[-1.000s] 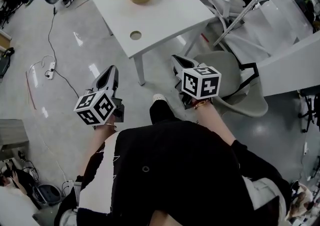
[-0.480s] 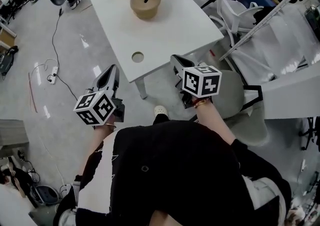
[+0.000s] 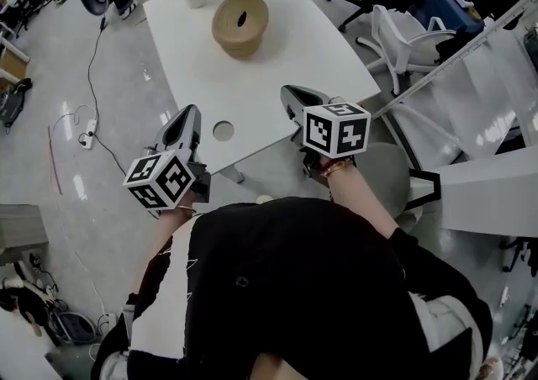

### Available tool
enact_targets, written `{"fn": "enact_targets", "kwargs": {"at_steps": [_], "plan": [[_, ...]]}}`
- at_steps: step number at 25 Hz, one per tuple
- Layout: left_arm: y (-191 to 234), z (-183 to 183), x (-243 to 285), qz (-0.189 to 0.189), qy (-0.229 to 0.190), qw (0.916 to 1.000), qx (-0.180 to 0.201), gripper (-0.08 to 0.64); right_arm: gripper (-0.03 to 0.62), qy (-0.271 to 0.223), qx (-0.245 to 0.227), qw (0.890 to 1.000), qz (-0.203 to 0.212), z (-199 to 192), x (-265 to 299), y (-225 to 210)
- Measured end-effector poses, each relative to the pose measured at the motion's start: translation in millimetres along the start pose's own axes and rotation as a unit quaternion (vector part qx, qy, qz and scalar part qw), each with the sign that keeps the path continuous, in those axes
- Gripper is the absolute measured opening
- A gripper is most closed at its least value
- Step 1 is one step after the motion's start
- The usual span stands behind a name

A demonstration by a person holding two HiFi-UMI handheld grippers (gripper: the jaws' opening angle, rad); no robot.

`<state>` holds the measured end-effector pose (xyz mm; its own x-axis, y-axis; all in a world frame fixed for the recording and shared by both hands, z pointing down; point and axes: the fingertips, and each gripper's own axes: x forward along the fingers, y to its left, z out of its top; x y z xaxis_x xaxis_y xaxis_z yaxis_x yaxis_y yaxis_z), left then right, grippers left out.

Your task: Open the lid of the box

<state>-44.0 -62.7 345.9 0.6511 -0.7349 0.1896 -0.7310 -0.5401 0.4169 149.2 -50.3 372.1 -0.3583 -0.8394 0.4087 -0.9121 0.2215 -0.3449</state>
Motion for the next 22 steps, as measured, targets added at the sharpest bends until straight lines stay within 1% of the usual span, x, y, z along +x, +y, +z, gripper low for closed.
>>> {"fn": "enact_targets", "kwargs": {"at_steps": [6, 12, 16, 22], "plan": [[2, 3, 23, 0.017, -0.01, 0.9998, -0.006, 0.011, 0.005, 0.007, -0.005, 1.0, 0.016, 10, 18, -19], [4, 4, 34, 0.026, -0.018, 0.9994, -0.011, 0.011, 0.005, 0.019, 0.012, 0.999, 0.039, 6, 31, -26], [2, 3, 35, 0.029, -0.016, 0.9994, -0.006, 0.011, 0.005, 0.027, 0.025, 0.998, 0.052, 2, 39, -26], [12, 1, 28, 0.044, -0.01, 0.999, -0.006, 0.011, 0.005, 0.037, 0.042, 0.996, 0.064, -7, 53, -21]]}}
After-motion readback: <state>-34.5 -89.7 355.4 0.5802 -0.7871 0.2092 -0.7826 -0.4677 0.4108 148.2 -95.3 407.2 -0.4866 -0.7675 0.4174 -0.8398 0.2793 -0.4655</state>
